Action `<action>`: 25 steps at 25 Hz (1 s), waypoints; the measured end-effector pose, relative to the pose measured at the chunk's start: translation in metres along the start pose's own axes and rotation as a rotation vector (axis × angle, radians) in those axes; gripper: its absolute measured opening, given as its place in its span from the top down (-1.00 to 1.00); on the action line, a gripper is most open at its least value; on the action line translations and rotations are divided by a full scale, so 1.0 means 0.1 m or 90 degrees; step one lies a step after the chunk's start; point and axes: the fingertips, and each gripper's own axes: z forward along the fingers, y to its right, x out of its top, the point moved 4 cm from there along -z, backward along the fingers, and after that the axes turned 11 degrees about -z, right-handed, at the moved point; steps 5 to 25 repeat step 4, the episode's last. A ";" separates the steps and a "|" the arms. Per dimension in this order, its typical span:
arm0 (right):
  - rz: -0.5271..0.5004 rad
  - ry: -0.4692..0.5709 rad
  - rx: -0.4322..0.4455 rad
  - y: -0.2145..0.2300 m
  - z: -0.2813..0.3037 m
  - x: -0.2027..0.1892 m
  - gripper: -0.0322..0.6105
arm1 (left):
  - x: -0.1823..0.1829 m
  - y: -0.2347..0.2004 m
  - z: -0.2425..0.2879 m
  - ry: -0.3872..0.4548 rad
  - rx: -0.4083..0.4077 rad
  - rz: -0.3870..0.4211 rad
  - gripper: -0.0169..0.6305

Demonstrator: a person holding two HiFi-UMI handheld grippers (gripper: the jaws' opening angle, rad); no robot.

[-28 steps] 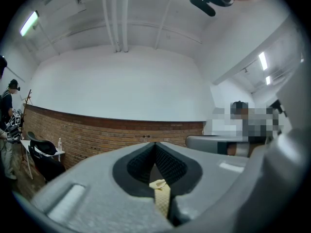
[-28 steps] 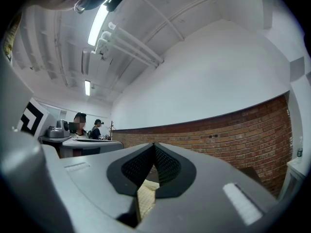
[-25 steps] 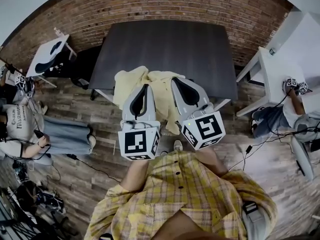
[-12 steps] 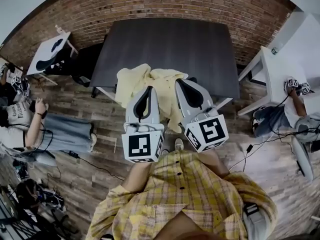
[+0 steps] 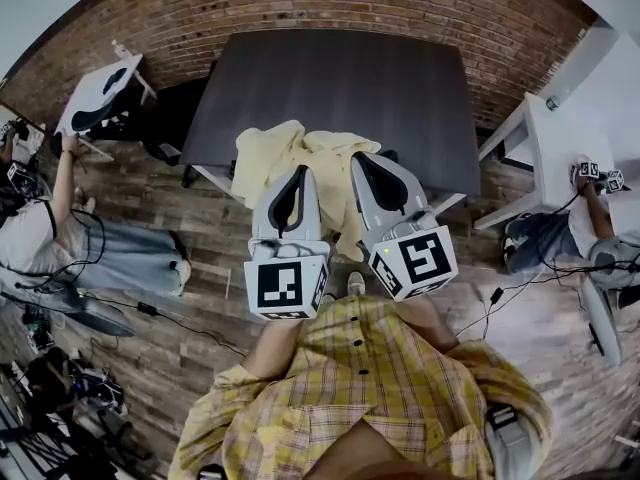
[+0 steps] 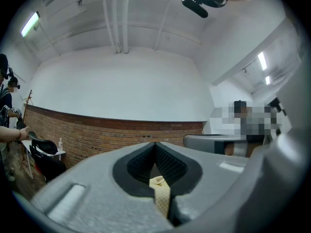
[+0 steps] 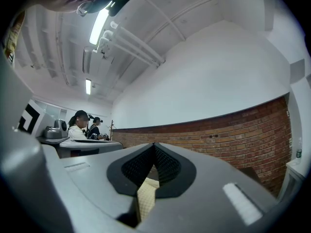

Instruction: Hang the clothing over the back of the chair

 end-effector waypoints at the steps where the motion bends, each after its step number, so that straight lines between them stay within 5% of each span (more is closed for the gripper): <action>1: 0.000 0.001 0.000 0.00 0.00 0.01 0.89 | 0.00 0.00 0.00 0.001 0.000 0.000 0.94; 25: 0.001 0.002 -0.003 0.01 -0.01 -0.01 0.89 | 0.01 0.00 0.00 0.003 -0.001 0.000 0.94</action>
